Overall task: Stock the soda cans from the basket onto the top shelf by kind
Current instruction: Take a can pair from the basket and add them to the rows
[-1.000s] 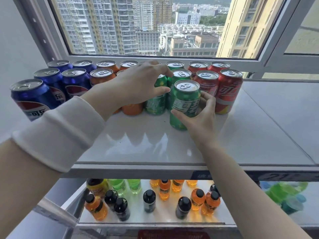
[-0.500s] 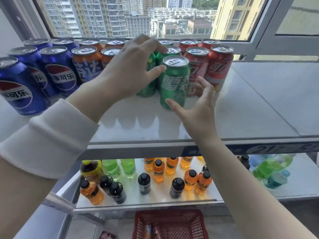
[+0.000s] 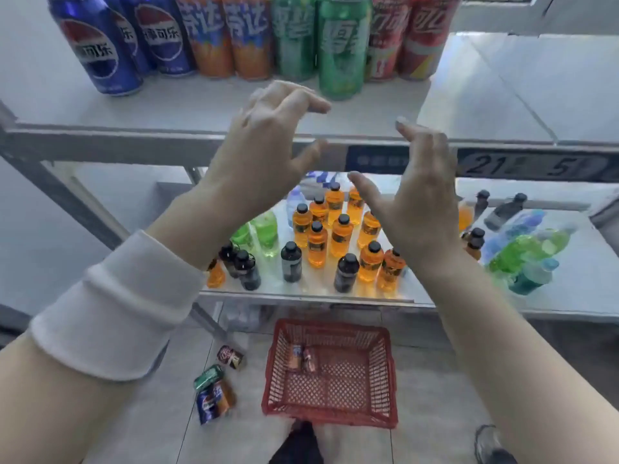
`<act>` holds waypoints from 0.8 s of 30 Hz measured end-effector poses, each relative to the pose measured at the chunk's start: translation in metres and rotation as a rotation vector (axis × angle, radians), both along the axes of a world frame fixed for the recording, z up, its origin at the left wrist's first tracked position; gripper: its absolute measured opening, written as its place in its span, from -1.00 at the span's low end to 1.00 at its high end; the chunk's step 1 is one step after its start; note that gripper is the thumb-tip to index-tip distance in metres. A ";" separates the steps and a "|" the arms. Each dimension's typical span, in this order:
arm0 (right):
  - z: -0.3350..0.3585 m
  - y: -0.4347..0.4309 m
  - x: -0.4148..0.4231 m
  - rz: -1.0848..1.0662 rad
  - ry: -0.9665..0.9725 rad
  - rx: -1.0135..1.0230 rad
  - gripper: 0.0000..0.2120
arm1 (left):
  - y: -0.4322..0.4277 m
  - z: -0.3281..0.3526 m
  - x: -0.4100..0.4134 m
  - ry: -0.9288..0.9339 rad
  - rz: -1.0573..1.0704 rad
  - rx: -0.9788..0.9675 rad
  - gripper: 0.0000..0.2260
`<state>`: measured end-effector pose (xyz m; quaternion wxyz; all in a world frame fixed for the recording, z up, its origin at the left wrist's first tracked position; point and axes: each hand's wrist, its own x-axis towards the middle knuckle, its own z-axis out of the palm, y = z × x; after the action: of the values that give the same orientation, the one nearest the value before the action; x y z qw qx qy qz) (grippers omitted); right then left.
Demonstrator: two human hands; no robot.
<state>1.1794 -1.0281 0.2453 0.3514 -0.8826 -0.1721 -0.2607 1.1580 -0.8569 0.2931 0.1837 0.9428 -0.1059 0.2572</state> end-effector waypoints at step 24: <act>-0.166 -0.029 -0.187 -0.012 0.430 -0.328 -0.38 | 0.004 -0.188 -0.176 0.560 0.114 -0.231 -0.68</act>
<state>0.9927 -1.0573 0.0796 0.2305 -0.9638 -0.1284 -0.0377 0.9820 -0.8532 0.1052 0.2971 0.9543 0.0318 0.0076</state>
